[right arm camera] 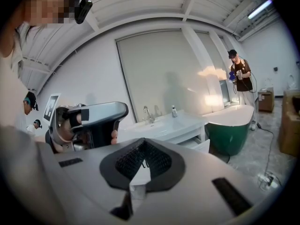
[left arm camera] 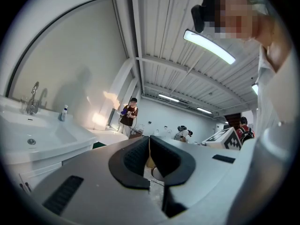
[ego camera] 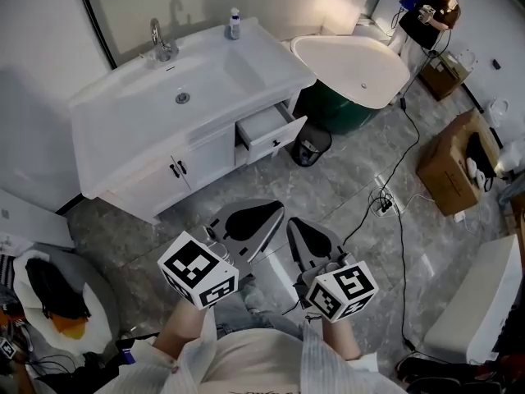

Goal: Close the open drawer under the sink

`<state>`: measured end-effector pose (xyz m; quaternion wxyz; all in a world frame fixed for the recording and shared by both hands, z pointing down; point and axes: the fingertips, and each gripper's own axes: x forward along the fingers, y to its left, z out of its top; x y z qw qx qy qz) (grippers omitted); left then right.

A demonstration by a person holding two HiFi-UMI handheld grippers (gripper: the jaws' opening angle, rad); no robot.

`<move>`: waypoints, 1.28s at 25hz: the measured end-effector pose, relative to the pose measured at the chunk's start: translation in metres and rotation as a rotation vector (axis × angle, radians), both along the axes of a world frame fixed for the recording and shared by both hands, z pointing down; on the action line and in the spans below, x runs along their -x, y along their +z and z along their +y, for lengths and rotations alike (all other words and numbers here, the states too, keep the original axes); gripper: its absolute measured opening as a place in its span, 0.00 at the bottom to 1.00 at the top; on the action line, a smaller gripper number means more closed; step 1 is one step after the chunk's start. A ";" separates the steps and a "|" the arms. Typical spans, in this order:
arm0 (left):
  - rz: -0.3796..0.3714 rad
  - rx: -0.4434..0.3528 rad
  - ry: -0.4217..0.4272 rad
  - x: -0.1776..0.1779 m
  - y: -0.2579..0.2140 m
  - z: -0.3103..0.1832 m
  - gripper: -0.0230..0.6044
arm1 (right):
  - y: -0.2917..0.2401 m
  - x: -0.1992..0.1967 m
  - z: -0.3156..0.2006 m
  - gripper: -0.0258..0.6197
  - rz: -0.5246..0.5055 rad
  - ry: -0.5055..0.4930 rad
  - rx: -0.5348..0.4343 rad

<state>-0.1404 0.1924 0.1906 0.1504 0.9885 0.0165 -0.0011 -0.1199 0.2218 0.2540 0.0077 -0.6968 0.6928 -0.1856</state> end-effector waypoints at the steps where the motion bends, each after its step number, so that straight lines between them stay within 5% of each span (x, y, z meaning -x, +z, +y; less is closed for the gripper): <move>1: -0.002 -0.003 0.001 -0.003 0.000 -0.007 0.07 | 0.001 -0.003 -0.007 0.05 -0.005 -0.001 0.001; 21: -0.014 -0.023 -0.015 -0.042 0.007 -0.095 0.07 | 0.012 -0.053 -0.091 0.05 -0.009 0.001 0.010; 32: -0.028 -0.024 -0.119 -0.129 0.011 -0.159 0.07 | 0.025 -0.133 -0.164 0.05 -0.033 -0.136 0.039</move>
